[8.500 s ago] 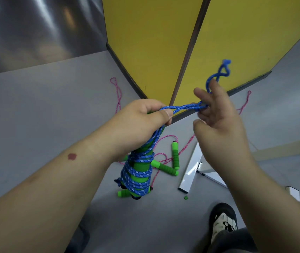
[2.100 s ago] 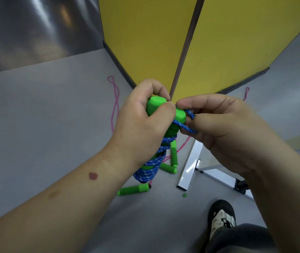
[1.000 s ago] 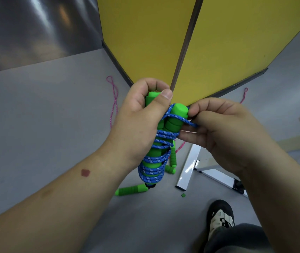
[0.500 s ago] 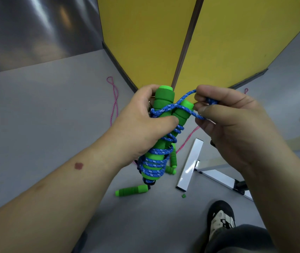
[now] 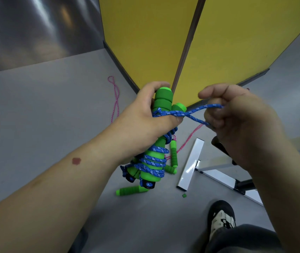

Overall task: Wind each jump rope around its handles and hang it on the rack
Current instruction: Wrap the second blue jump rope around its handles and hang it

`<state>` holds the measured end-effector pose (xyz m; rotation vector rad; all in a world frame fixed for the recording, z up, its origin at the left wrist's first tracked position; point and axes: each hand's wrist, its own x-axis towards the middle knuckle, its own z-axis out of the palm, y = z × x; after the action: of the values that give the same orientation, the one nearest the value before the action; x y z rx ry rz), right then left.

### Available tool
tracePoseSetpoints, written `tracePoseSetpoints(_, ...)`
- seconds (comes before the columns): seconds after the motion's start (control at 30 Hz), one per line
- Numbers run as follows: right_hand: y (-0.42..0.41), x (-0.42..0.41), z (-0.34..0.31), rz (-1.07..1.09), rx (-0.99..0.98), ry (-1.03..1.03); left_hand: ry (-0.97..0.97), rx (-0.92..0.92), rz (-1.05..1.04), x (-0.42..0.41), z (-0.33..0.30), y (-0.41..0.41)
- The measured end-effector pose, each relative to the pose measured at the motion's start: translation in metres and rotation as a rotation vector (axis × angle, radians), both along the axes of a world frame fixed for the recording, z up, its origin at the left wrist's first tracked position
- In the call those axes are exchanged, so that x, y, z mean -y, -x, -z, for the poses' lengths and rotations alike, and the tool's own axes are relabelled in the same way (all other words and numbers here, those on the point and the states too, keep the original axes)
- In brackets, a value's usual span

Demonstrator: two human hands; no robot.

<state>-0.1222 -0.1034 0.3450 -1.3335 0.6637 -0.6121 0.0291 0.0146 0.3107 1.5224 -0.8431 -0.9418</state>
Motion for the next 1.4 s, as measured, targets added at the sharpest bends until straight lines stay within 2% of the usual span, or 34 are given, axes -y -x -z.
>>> tracePoseSetpoints(0.13,0.006,-0.010,-0.005,-0.088,-0.213,0.465,0.044,-0.088,0.010,0.000,0.002,-0.002)
tracePoseSetpoints(0.23,0.005,-0.014,-0.004,-0.070,-0.265,0.512,0.060,-0.109,-0.020,0.001,0.002,-0.004)
tracePoseSetpoints(0.37,0.007,-0.012,-0.003,-0.127,-0.328,0.575,0.070,-0.247,-0.030,0.001,-0.002,-0.005)
tracePoseSetpoints(0.53,0.006,-0.013,0.002,-0.176,-0.461,0.933,0.088,-0.382,-0.057,0.001,-0.006,-0.008)
tracePoseSetpoints(0.67,0.004,-0.014,0.007,-0.164,-0.523,1.002,0.068,-0.377,-0.067,0.001,-0.006,-0.008)
tracePoseSetpoints(0.8,0.004,-0.014,0.005,-0.053,-0.398,1.028,0.049,-0.392,-0.089,0.001,-0.008,-0.009)
tracePoseSetpoints(0.93,0.003,-0.014,0.007,-0.090,-0.281,1.062,0.053,-0.420,-0.097,0.001,-0.009,-0.008)
tracePoseSetpoints(1.13,0.002,0.000,0.030,-0.027,-0.558,1.285,0.047,-0.402,-0.110,0.002,-0.008,-0.007)
tracePoseSetpoints(1.2,0.002,-0.002,0.029,0.018,-0.571,1.197,0.055,-0.407,-0.092,0.001,-0.008,-0.007)
tracePoseSetpoints(1.3,-0.002,-0.011,0.020,0.059,-0.463,0.839,0.065,-0.404,-0.058,0.000,-0.010,-0.005)
tracePoseSetpoints(1.4,-0.003,-0.011,0.016,0.179,-0.398,0.694,0.090,-0.436,0.028,-0.001,-0.010,-0.001)
